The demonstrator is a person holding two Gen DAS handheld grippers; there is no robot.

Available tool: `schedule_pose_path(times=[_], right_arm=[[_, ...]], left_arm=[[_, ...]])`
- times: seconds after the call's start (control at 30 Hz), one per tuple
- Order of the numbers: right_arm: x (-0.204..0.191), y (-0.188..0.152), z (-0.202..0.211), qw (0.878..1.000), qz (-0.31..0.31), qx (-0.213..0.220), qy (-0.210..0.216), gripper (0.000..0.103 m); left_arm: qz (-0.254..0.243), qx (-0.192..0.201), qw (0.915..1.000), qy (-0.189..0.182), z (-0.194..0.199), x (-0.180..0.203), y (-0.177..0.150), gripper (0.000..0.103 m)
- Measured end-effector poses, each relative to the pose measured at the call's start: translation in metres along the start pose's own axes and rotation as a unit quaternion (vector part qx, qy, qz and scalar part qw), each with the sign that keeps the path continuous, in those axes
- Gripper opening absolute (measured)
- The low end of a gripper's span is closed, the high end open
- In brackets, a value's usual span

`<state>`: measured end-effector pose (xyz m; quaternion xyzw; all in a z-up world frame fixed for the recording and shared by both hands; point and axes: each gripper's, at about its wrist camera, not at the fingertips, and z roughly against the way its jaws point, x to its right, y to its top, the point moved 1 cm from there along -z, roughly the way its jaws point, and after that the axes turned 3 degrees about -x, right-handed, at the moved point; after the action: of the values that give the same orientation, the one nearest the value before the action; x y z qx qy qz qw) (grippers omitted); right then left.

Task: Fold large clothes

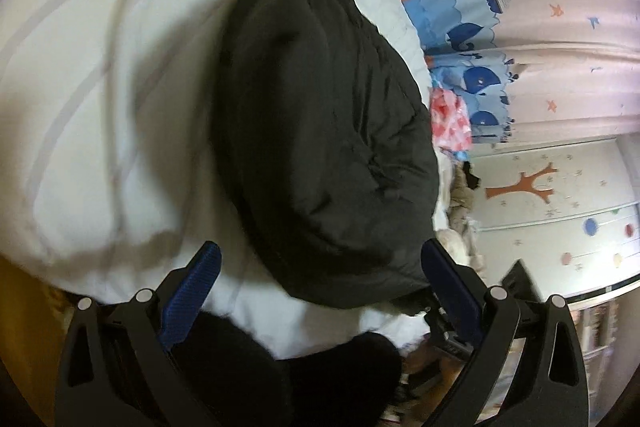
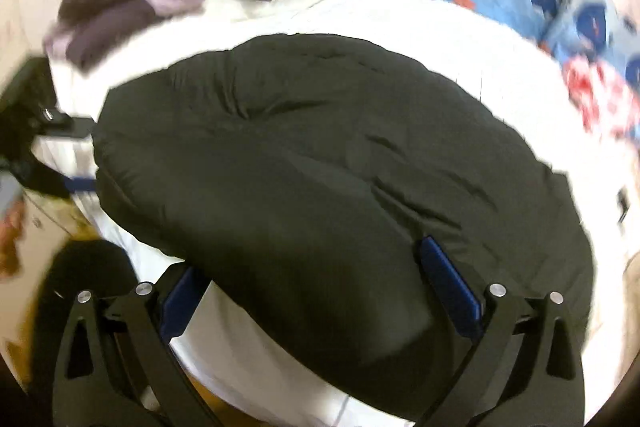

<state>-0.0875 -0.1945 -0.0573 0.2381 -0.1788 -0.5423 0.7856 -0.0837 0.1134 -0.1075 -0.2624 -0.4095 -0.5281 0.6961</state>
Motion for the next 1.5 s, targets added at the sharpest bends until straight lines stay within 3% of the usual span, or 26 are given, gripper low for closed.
schedule_pose_path(times=[0.07, 0.2, 0.27, 0.37, 0.43, 0.47, 0.5, 0.57, 0.7, 0.77, 0.83, 0.87, 0.9, 0.93, 0.97, 1.0, 1.03, 1.17, 1.23, 1.33, 1.37, 1.4, 1.43, 1.5], right_arm=[[-0.003, -0.004, -0.003, 1.0, 0.0, -0.008, 0.008, 0.097], [0.004, -0.014, 0.004, 0.999, -0.012, -0.013, 0.047, 0.097], [0.026, -0.026, 0.025, 0.994, -0.058, -0.001, 0.095, 0.096], [0.083, -0.068, 0.064, 0.975, -0.169, 0.03, 0.142, 0.096], [0.137, -0.114, 0.082, 0.939, -0.287, 0.046, 0.183, 0.097], [0.169, -0.147, 0.082, 0.905, -0.366, 0.049, 0.21, 0.097], [0.19, -0.17, 0.079, 0.879, -0.416, 0.048, 0.228, 0.097], [0.212, -0.2, 0.071, 0.849, -0.467, 0.045, 0.244, 0.097], [0.226, -0.209, 0.045, 0.795, -0.501, 0.077, 0.332, 0.097], [0.229, -0.203, 0.029, 0.779, -0.511, 0.088, 0.353, 0.097], [0.238, -0.2, 0.015, 0.769, -0.526, 0.094, 0.351, 0.096], [0.243, -0.2, 0.013, 0.764, -0.532, 0.104, 0.349, 0.096], [0.247, -0.198, 0.01, 0.76, -0.537, 0.112, 0.349, 0.088], [0.25, -0.197, 0.013, 0.758, -0.54, 0.125, 0.343, 0.07], [0.25, -0.194, 0.015, 0.762, -0.536, 0.134, 0.338, 0.058], [0.25, -0.193, 0.02, 0.767, -0.53, 0.143, 0.331, 0.036], [0.25, -0.187, 0.025, 0.774, -0.524, 0.149, 0.323, 0.025], [0.236, -0.169, 0.063, 0.806, -0.476, 0.183, 0.299, 0.021], [0.24, -0.175, 0.077, 0.813, -0.467, 0.182, 0.296, 0.021], [0.249, -0.203, 0.062, 0.815, -0.491, 0.116, 0.286, 0.027], [0.251, -0.215, 0.054, 0.808, -0.51, 0.091, 0.279, 0.029], [0.253, -0.233, 0.049, 0.79, -0.536, 0.081, 0.285, 0.03], [0.254, -0.244, 0.055, 0.783, -0.548, 0.093, 0.28, 0.033], [0.254, -0.255, 0.083, 0.801, -0.548, 0.117, 0.212, 0.037]], left_arm=[[0.009, -0.011, 0.9997, -0.017, -0.018, 0.002, 0.006, 0.096], [0.03, -0.02, 0.9993, 0.002, -0.049, -0.003, 0.021, 0.096], [0.056, -0.012, 0.9983, 0.003, -0.051, -0.007, 0.025, 0.096], [0.058, 0.047, 0.9964, -0.042, -0.027, -0.005, 0.019, 0.096], [0.047, 0.045, 0.9977, -0.017, -0.027, -0.01, 0.019, 0.096], [0.064, 0.025, 0.9976, -0.012, -0.034, -0.018, 0.022, 0.096], [0.086, 0.007, 0.9961, -0.015, -0.04, -0.025, 0.025, 0.096], [0.084, -0.009, 0.9964, -0.008, -0.045, -0.023, 0.031, 0.096], [0.092, 0.019, 0.9956, 0.009, -0.044, -0.016, 0.026, 0.096], [0.093, 0.036, 0.995, 0.007, -0.041, -0.016, 0.022, 0.095], [0.086, 0.049, 0.9951, -0.001, -0.036, -0.014, 0.019, 0.083], [0.08, 0.051, 0.9955, 0.003, -0.035, -0.014, 0.019, 0.065], [0.073, 0.053, 0.9959, 0.007, -0.033, -0.013, 0.018, 0.046], [0.063, 0.055, 0.9965, 0.002, -0.031, -0.012, 0.017, 0.042], [0.049, 0.063, 0.9968, 0.003, -0.027, -0.008, 0.015, 0.034], [0.033, 0.072, 0.9968, 0.008, -0.023, -0.002, 0.012, 0.028], [0.017, 0.08, 0.9966, 0.009, -0.02, 0.005, 0.009, 0.026], [-0.075, 0.122, 0.9895, -0.014, 0.014, 0.056, -0.024, 0.02], [-0.08, 0.126, 0.9885, -0.02, 0.031, 0.057, -0.034, 0.02], [-0.024, 0.077, 0.9967, -0.007, 0.018, 0.026, -0.026, 0.028], [0.025, 0.059, 0.9979, -0.011, 0.011, 0.003, -0.023, 0.031], [0.055, 0.05, 0.9969, -0.027, 0.008, -0.011, -0.022, 0.036], [0.08, 0.048, 0.9948, -0.042, 0.006, -0.025, -0.022, 0.039], [0.092, 0.054, 0.9935, -0.039, 0.005, -0.034, -0.023, 0.053]])
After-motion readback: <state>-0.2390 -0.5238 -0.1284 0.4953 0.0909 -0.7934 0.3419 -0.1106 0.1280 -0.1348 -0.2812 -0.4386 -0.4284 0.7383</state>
